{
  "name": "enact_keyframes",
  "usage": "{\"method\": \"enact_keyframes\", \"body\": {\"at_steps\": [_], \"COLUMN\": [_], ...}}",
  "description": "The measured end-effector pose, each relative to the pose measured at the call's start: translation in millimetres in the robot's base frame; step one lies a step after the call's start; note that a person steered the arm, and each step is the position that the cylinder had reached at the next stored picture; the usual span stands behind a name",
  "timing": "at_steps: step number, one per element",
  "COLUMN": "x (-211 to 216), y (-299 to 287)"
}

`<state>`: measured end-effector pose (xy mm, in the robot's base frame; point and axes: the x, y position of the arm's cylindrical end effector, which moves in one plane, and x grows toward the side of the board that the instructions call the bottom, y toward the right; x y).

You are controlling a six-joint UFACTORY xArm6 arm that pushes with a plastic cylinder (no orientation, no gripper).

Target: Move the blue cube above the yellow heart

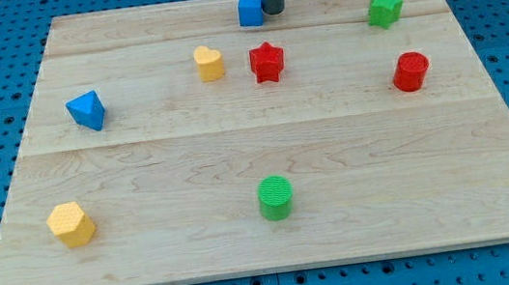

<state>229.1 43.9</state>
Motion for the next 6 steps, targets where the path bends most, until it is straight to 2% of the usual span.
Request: {"method": "enact_keyframes", "body": {"at_steps": [4,6], "x": [-4,-4], "y": [1,33]}}
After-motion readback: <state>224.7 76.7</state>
